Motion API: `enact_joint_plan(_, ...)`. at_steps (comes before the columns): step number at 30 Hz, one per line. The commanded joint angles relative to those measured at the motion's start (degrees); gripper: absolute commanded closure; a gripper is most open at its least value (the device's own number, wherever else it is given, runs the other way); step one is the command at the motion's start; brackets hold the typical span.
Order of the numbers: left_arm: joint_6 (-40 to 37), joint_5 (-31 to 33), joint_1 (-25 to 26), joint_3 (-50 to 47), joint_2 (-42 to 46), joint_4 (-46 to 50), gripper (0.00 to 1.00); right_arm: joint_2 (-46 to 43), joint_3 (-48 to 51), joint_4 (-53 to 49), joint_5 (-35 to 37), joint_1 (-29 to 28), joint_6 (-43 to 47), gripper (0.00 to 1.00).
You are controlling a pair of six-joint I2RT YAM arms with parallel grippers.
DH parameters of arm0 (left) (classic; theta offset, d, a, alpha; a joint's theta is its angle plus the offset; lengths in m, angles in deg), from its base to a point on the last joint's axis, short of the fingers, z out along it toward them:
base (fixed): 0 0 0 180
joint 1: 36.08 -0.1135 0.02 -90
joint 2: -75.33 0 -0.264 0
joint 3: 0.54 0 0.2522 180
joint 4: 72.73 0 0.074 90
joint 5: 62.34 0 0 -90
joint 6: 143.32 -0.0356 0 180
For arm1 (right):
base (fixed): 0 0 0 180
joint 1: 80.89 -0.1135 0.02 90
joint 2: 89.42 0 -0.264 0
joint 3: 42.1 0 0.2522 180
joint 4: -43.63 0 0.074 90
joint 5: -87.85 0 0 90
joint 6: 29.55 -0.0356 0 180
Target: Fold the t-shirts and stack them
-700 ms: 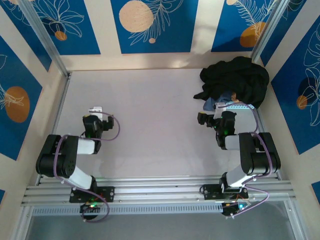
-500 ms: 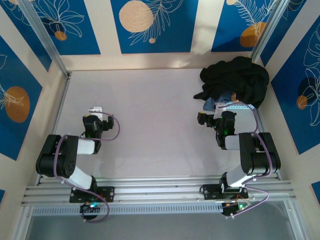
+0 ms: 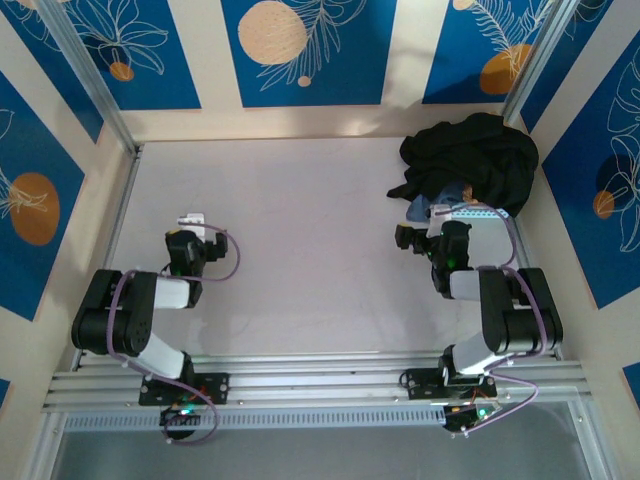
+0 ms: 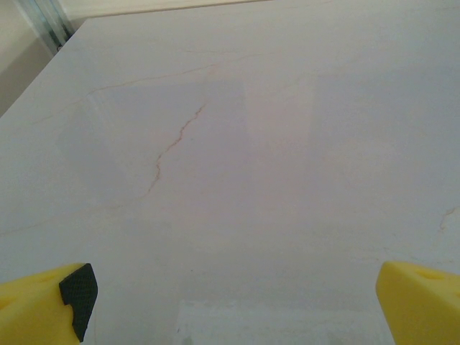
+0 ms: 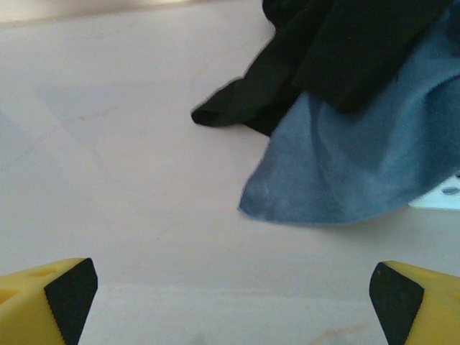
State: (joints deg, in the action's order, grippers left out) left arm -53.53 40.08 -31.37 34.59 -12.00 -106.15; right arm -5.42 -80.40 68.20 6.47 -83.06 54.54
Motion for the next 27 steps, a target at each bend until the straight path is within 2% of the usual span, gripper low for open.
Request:
enact_joint_plan(1,-1.5,3.9,2.3,4.4,8.0,10.9,0.00,-10.7,-8.0,-12.2,7.5,-4.0,2.5,0.01)
enact_joint_plan(3,-0.1,7.5,3.1,5.9,13.5,13.7,0.00,-14.4,-12.8,-16.1,7.9,-4.6,-1.5,0.01)
enact_joint_plan(4,2.6,9.2,3.3,6.4,16.1,13.0,0.00,-14.8,-17.9,-22.4,8.5,-3.7,-6.7,0.01)
enact_joint_plan(5,8.2,12.6,3.4,8.8,17.8,16.5,0.00,-14.6,-23.6,-30.9,8.6,-2.4,-12.5,0.01)
enact_joint_plan(6,16.7,15.1,2.9,14.9,19.5,30.5,0.00,-13.3,-31.5,-43.6,9.3,-0.8,-19.4,0.01)
enact_joint_plan(7,22.9,13.2,1.9,23.4,20.5,48.3,0.00,-11.1,-38.5,-53.1,12.2,0.5,-25.0,0.01)
enact_joint_plan(8,27.5,15.3,1.8,30.2,19.5,58.9,0.00,-8.9,-42.7,-56.6,12.0,1.9,-26.5,0.01)
enact_joint_plan(9,30.6,13.9,0.9,34.9,17.6,63.0,0.00,-6.3,-46.9,-58.5,9.4,3.6,-26.4,0.01)
enact_joint_plan(11,30.9,-0.2,-1.3,41.5,13.1,64.2,0.00,-1.8,-53.3,-62.0,9.1,6.0,-29.9,0.04)
enact_joint_plan(13,31.2,-9.3,-0.7,46.3,10.7,62.7,0.00,2.3,-58.0,-63.0,9.0,8.2,-32.4,0.08)
enact_joint_plan(15,32.4,-15.5,0.4,49.4,9.5,61.1,0.00,6.5,-62.9,-65.9,10.6,10.2,-34.9,0.09)
enact_joint_plan(19,32.7,-24.5,4.0,56.4,6.3,64.0,0.02,16.0,-72.6,-69.7,10.7,14.1,-38.3,0.05)
enact_joint_plan(21,32.1,-27.0,6.3,57.8,5.9,64.6,0.03,20.6,-76.7,-70.3,10.2,15.5,-39.0,0.04)
enact_joint_plan(27,33.2,-28.5,11.9,56.7,6.6,65.2,0.09,32.3,-85.5,-70.7,9.8,17.4,-40.8,0.04)
